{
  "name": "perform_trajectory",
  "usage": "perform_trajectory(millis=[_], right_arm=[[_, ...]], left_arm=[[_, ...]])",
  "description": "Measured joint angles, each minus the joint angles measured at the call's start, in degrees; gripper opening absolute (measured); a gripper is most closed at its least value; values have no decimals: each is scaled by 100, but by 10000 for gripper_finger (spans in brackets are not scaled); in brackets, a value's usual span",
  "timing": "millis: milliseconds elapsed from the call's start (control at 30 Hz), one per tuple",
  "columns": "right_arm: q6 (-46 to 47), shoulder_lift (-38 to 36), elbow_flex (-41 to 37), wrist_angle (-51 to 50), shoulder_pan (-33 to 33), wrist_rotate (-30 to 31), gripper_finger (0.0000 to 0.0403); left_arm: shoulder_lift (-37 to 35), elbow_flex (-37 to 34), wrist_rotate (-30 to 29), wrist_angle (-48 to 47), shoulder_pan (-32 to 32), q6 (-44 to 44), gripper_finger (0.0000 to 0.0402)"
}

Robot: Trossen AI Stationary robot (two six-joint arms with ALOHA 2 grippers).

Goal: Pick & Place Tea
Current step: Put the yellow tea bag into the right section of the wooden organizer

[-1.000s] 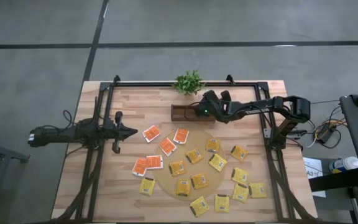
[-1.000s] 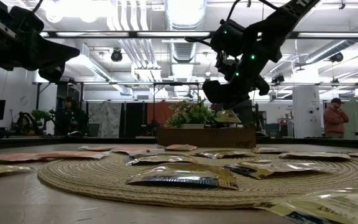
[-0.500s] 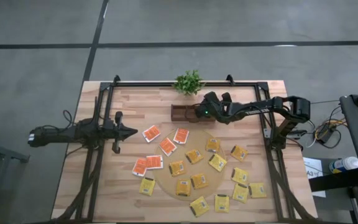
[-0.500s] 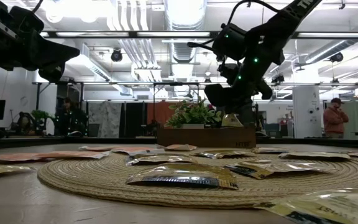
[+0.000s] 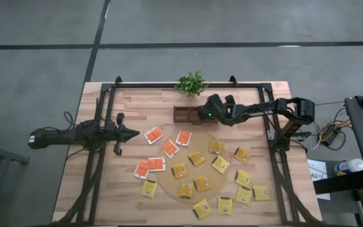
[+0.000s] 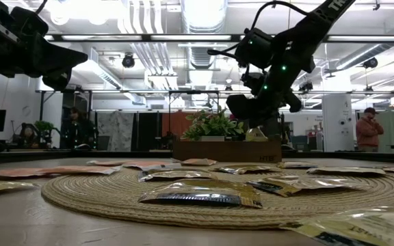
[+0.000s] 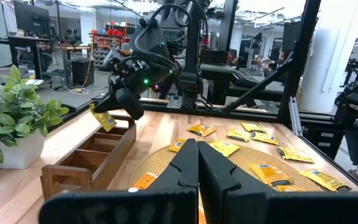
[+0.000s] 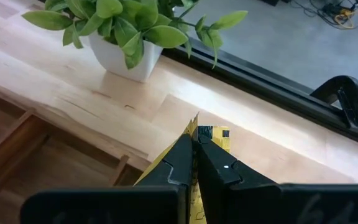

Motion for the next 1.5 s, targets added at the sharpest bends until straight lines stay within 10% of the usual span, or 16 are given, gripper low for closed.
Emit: perform_trajectory(millis=[1033, 1500], right_arm=[[15, -11, -33, 67, 2, -101, 183], [-882, -512, 397, 108, 2, 203, 199]], left_arm=[[2, -2, -1, 0, -1, 1, 0], [2, 0, -1, 0, 0, 0, 0]])
